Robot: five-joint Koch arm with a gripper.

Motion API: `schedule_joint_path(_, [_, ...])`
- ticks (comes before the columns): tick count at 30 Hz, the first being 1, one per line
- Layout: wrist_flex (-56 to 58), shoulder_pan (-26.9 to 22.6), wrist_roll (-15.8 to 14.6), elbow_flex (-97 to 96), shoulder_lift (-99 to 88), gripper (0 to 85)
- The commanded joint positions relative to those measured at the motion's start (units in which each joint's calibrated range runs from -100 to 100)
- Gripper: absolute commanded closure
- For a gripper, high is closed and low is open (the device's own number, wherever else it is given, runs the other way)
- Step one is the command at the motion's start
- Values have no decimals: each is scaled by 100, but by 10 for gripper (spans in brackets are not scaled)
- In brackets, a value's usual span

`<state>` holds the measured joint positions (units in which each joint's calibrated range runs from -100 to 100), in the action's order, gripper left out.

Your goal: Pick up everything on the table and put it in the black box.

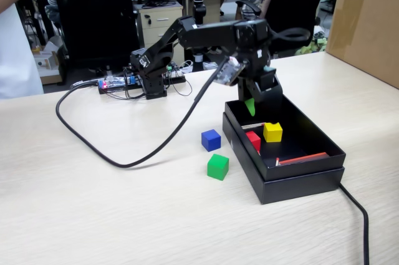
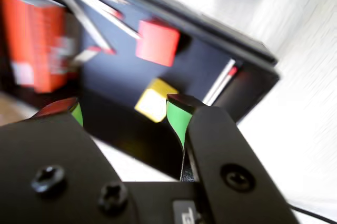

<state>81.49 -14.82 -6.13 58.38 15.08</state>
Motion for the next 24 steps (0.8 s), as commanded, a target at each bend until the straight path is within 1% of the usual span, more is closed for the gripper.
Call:
schedule_joint_path(1, [235, 225, 327, 237, -1319, 507])
schedule_joint_path(2, [235, 317, 420, 237, -1445, 507])
schedule_joint_path(3, [235, 523, 615, 237, -1537, 507])
schedule_joint_path(7, [235, 874, 1021, 1, -1525, 505])
schedule_joint_path(8, [235, 943, 1104, -71, -1445, 497])
schedule_joint_path(10, [235, 1060, 1241, -62, -1101, 439])
schedule_joint_path(11, [235, 1099, 1304, -26, -894, 438])
schedule_joint_path(13, [235, 1138, 1392, 65, -320, 438])
schedule_joint_path(19, [235, 1133, 1504, 418, 873, 436])
schedule_joint_path(24, [226, 1104, 1514, 890, 1596, 438])
